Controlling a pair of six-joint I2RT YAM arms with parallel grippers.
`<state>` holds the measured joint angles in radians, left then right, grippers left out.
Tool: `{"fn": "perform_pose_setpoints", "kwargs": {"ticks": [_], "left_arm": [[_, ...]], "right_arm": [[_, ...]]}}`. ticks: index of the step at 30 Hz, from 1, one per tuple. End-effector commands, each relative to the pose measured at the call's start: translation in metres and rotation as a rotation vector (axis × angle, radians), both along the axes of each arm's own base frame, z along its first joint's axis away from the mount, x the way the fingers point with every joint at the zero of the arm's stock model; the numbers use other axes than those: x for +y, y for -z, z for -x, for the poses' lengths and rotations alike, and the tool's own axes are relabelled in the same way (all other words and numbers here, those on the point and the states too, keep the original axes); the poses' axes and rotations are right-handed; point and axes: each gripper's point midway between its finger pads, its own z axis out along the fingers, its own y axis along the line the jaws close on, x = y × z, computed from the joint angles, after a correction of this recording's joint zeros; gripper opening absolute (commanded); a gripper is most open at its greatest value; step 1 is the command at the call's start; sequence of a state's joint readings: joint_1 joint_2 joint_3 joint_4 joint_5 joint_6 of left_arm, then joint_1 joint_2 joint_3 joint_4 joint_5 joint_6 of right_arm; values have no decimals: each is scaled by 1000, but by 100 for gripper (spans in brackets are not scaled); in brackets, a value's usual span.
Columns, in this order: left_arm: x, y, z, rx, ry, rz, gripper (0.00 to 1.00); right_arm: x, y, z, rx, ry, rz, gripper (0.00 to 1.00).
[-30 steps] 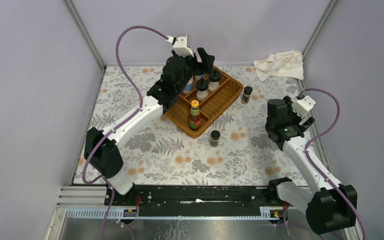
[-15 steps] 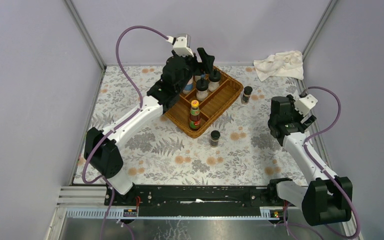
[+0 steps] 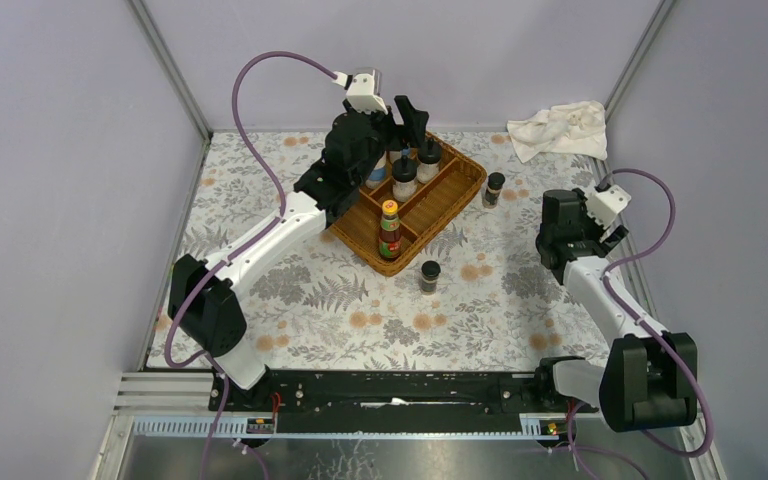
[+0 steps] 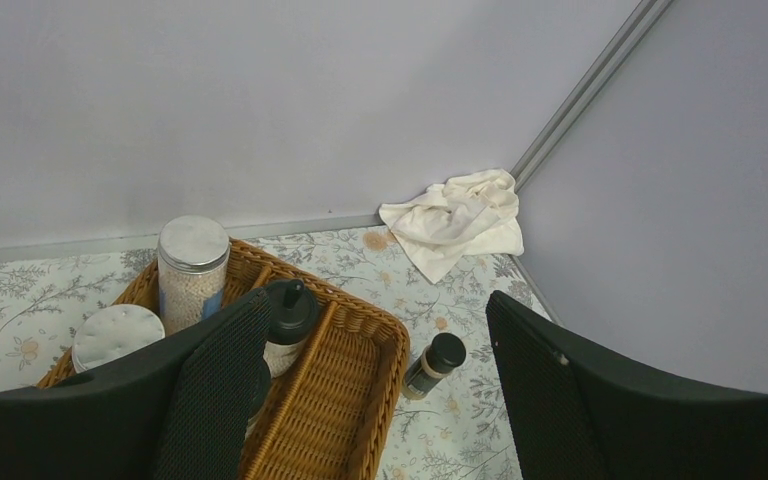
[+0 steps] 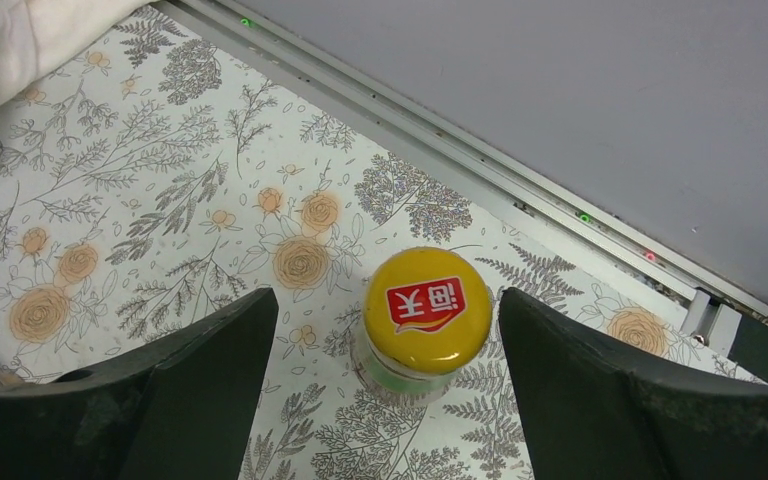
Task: Organize the condiment bottles
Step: Pick up the bottle from the center of the board.
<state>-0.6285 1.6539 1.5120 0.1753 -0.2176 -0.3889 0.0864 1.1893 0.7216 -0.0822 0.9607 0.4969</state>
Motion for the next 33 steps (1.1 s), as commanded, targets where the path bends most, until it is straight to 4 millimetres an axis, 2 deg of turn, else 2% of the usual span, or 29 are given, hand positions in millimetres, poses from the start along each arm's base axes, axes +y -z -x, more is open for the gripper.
{"fn": "perform_pose_setpoints", "kwargs": {"ticks": [1,16,23,30,33], "left_arm": [[1,-15,1,-60,-17,19,84],[0,-14,1,-59,-18,19,84],[1,-13,1,-60,-25,13,84],[2,-14,1,-62,-28,13,84],[1,-13,1,-61,-28,14,84]], "right_arm": [[-2,-15,-15,-49,0,6,88],[-7,-15,-26,-32,13,41,75],[-7,-13,-30,-26,18,47,57],[-7,-12,-28,-25,17,43,49],[-7,-13,-26,-32,20,39,35]]}}
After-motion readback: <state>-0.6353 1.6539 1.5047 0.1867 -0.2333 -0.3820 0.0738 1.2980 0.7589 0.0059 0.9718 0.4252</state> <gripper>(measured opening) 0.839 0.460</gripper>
